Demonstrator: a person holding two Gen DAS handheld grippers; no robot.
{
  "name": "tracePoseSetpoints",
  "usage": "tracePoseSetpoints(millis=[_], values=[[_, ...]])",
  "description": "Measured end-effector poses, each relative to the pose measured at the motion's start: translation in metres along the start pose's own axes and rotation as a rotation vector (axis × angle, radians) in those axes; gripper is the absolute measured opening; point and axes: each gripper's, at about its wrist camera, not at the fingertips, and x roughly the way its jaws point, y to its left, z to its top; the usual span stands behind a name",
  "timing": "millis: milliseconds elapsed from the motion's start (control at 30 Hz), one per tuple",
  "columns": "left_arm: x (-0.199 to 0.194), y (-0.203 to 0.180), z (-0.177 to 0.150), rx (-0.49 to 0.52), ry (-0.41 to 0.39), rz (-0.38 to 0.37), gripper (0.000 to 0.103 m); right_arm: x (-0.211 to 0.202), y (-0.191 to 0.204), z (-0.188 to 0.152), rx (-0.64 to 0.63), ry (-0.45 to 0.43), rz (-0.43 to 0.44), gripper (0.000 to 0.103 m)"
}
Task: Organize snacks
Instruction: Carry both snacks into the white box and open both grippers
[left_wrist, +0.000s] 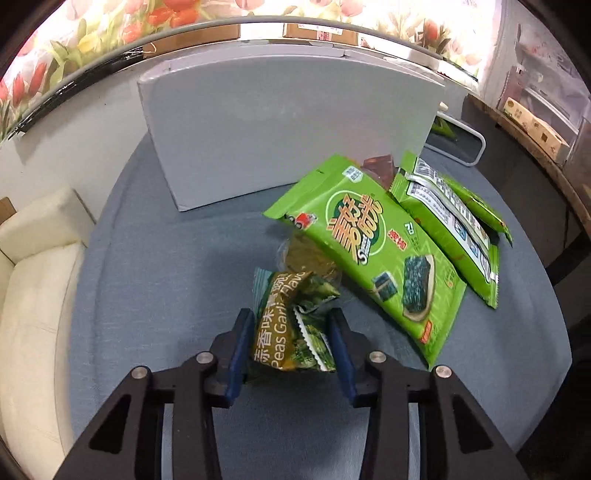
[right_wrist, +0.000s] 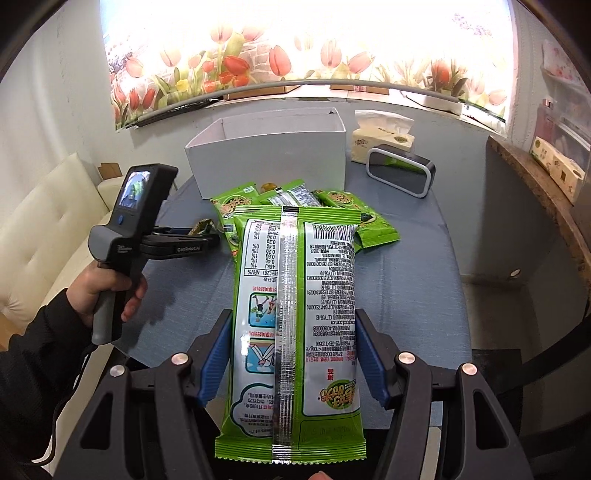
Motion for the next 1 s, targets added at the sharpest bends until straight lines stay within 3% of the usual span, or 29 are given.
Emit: tracePoseSetpoints(millis=[267, 367, 533, 833, 1000], values=[[-0.076, 0.011, 0.004, -0.047, -0.110, -0.049, 0.044, 0.014, 0.011, 0.022, -0.003, -0.018, 0.045, 0.067], [-0.110, 0.017, 0.027, -0.060, -0.159, -0.065, 0.044, 0.024, 0.017, 0.055, -0.022, -0.055, 0.054, 0.067], [-0.131, 0.024, 0.086, -0.076, -0.228, -0.081, 0.044, 0.055, 0.022, 0.133, -0.059, -0.108, 0.067, 0.067], [-0.112, 0.052, 0.185, -0.133, -0.255, -0.126, 0.044, 0.143, 0.012, 0.261, -0.030, -0.098, 0.090, 0.067], [-0.075, 0.067, 0.220, -0.149, -0.209, -0.129, 0.044, 0.190, 0.000, 0.297, -0.019, -0.058, 0.085, 0.067]])
